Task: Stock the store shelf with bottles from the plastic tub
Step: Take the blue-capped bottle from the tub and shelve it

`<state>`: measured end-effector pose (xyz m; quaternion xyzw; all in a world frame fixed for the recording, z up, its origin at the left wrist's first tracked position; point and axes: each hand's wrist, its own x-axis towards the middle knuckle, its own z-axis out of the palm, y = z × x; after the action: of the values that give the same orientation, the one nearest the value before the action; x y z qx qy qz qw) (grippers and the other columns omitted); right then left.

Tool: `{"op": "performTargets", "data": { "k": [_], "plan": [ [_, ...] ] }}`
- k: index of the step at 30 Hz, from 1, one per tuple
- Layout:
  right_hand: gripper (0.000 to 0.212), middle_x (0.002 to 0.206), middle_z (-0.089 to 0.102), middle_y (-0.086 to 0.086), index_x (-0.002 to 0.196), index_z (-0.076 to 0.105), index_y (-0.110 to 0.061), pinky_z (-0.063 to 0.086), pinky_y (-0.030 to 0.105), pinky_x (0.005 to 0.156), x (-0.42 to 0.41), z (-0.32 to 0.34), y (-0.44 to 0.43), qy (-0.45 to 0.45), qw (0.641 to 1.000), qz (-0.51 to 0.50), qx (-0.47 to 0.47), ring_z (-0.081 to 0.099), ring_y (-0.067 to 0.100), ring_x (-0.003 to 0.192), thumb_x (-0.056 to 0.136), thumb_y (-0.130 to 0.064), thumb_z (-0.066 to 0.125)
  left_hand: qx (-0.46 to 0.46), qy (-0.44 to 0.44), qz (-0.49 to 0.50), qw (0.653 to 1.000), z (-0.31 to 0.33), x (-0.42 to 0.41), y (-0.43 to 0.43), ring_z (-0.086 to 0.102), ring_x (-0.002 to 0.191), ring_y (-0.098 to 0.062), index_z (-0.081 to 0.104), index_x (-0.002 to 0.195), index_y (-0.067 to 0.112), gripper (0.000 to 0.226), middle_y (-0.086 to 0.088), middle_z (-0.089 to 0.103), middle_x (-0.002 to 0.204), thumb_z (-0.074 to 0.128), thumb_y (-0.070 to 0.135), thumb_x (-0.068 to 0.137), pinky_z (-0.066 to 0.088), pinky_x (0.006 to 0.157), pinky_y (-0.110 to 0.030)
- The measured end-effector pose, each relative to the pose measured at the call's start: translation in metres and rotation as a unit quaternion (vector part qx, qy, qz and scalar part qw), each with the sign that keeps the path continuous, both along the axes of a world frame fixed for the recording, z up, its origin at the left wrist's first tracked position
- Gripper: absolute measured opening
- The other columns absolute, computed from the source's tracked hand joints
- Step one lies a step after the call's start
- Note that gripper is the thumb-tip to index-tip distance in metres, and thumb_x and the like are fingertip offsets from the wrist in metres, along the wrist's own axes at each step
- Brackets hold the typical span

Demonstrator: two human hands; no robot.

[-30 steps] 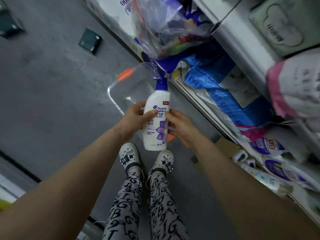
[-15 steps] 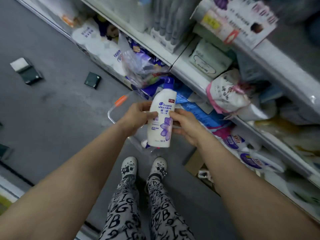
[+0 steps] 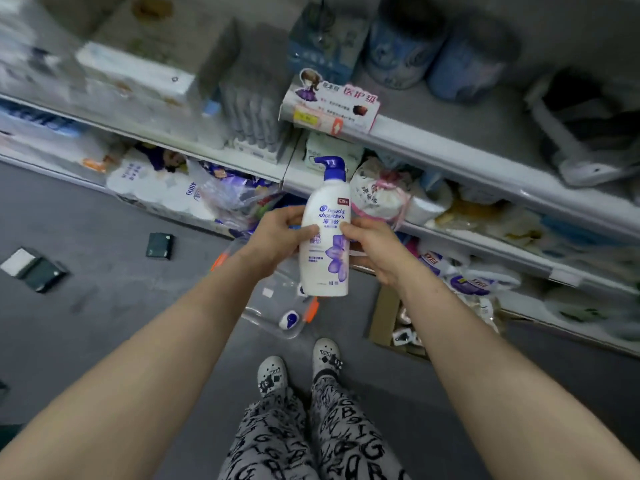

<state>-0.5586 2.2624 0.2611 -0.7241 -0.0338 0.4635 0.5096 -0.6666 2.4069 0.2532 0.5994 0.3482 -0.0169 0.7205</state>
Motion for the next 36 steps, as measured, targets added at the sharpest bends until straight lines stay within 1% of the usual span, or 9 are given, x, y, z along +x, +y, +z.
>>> {"op": "performTargets", "data": {
  "k": [2,6,9,14,19,25,28,31,36],
  "plan": [
    [0.011,0.094,0.073,0.005,0.105,0.067,-0.016,0.058,0.035,0.077,0.000,0.018,-0.009,-0.024,0.999,-0.026,0.006,0.069,0.018,0.080,0.099,-0.015,0.057,0.012,-0.016,-0.023,1.000,0.017,0.007,-0.005,0.070,0.095,-0.025,0.058,0.128,0.004,0.038,-0.009,0.071,0.111,0.065,0.001,0.091,0.059,0.076,-0.040],
    [0.009,0.083,0.072,0.000,0.097,0.065,-0.016,0.056,0.024,0.057,-0.001,0.051,-0.028,-0.048,0.996,-0.068,0.019,0.070,0.010,0.063,0.100,-0.015,0.057,0.029,-0.041,-0.069,0.996,0.049,0.021,-0.015,0.072,0.077,-0.009,0.061,0.123,0.005,0.031,0.001,0.072,0.097,0.062,0.000,0.092,0.060,0.069,-0.029],
    [0.009,0.081,0.071,0.001,0.098,0.066,-0.015,0.054,0.024,0.054,-0.001,0.073,-0.043,-0.064,0.993,-0.101,0.025,0.069,0.011,0.062,0.100,-0.016,0.056,0.037,-0.056,-0.094,0.993,0.073,0.031,-0.027,0.070,0.071,-0.003,0.060,0.121,0.007,0.029,0.000,0.071,0.095,0.060,-0.002,0.094,0.058,0.062,-0.021],
    [0.024,0.100,0.075,0.007,0.119,0.065,-0.011,0.056,0.028,0.063,-0.004,0.107,-0.073,-0.100,0.984,-0.147,0.027,0.072,0.018,0.082,0.099,-0.023,0.060,0.068,-0.079,-0.141,0.985,0.105,0.046,-0.049,0.070,0.091,-0.019,0.060,0.129,0.006,0.037,-0.007,0.071,0.109,0.065,0.005,0.092,0.059,0.081,-0.035],
    [0.016,0.098,0.074,0.006,0.112,0.064,-0.012,0.053,0.021,0.053,-0.007,0.138,-0.112,-0.122,0.971,-0.202,0.050,0.071,0.016,0.080,0.099,-0.021,0.059,0.086,-0.112,-0.195,0.971,0.135,0.065,-0.082,0.070,0.081,-0.010,0.060,0.127,0.005,0.036,-0.003,0.071,0.104,0.065,0.003,0.091,0.058,0.066,-0.023],
    [0.007,0.103,0.075,0.007,0.101,0.065,-0.019,0.059,0.039,0.082,-0.006,0.169,-0.169,-0.158,0.954,-0.249,0.053,0.071,0.023,0.093,0.099,-0.021,0.060,0.095,-0.136,-0.258,0.952,0.169,0.088,-0.133,0.070,0.079,-0.009,0.062,0.122,0.009,0.031,0.002,0.073,0.096,0.065,0.005,0.092,0.056,0.063,-0.021],
    [0.021,0.104,0.074,0.009,0.117,0.065,-0.011,0.059,0.034,0.072,-0.003,0.183,-0.199,-0.173,0.943,-0.275,0.063,0.071,0.020,0.086,0.099,-0.020,0.060,0.100,-0.147,-0.275,0.945,0.183,0.099,-0.162,0.071,0.084,-0.015,0.062,0.125,0.008,0.034,-0.003,0.073,0.102,0.066,0.006,0.091,0.057,0.069,-0.027],
    [0.022,0.101,0.075,0.009,0.117,0.066,-0.009,0.057,0.027,0.060,0.000,0.196,-0.235,-0.191,0.936,-0.289,0.066,0.072,0.017,0.080,0.099,-0.020,0.060,0.101,-0.158,-0.286,0.940,0.198,0.109,-0.197,0.072,0.087,-0.019,0.062,0.127,0.008,0.037,-0.004,0.073,0.104,0.068,0.008,0.091,0.058,0.073,-0.035],
    [0.016,0.094,0.074,0.005,0.112,0.065,-0.010,0.058,0.026,0.060,0.008,0.219,-0.301,-0.211,0.923,-0.312,0.081,0.072,0.014,0.075,0.099,-0.017,0.059,0.115,-0.198,-0.314,0.921,0.223,0.124,-0.263,0.071,0.082,-0.012,0.063,0.121,0.012,0.030,-0.003,0.072,0.103,0.067,0.007,0.091,0.057,0.063,-0.023]
  ]
}}
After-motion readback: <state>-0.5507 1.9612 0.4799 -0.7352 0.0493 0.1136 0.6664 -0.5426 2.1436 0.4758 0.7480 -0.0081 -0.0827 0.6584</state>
